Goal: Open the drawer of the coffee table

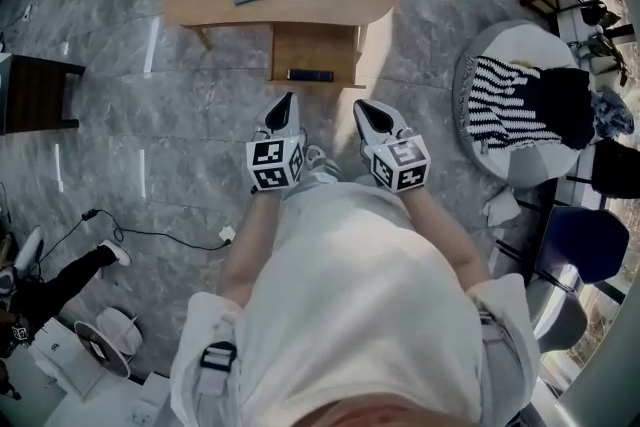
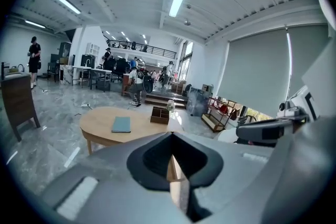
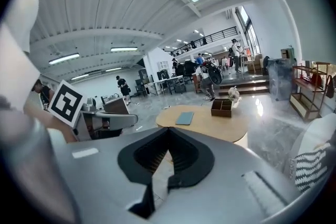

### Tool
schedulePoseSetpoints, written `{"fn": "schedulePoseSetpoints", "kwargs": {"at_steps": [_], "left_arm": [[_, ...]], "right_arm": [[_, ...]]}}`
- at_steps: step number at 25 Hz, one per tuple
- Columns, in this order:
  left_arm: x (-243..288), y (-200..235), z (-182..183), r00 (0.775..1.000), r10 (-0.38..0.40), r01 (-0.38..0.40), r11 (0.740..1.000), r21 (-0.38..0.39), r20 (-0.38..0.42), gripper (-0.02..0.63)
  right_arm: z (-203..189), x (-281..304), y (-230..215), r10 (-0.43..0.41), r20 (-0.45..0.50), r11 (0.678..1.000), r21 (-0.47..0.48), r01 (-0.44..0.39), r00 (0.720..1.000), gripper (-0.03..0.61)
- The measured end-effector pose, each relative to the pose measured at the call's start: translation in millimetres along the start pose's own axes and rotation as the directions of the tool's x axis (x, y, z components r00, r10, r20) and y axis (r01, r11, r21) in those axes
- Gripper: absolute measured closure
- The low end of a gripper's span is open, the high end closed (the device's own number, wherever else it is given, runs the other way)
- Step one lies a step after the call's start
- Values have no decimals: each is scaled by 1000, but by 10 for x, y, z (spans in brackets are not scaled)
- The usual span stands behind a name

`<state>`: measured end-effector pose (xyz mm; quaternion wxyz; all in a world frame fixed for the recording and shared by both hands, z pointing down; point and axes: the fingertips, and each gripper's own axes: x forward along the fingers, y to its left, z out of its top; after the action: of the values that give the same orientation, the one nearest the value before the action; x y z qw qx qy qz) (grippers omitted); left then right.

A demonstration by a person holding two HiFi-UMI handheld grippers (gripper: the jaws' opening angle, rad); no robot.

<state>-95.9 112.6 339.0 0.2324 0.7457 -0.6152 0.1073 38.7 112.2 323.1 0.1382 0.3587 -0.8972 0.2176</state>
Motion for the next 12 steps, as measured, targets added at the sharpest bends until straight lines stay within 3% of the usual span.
{"fn": "schedulePoseSetpoints", "kwargs": {"at_steps": [12], "left_arm": [[-545, -529, -43, 997, 40, -38, 999, -39, 67, 617]], "right_arm": [[3, -580, 343, 120, 64, 993, -27, -119, 991, 577]]}}
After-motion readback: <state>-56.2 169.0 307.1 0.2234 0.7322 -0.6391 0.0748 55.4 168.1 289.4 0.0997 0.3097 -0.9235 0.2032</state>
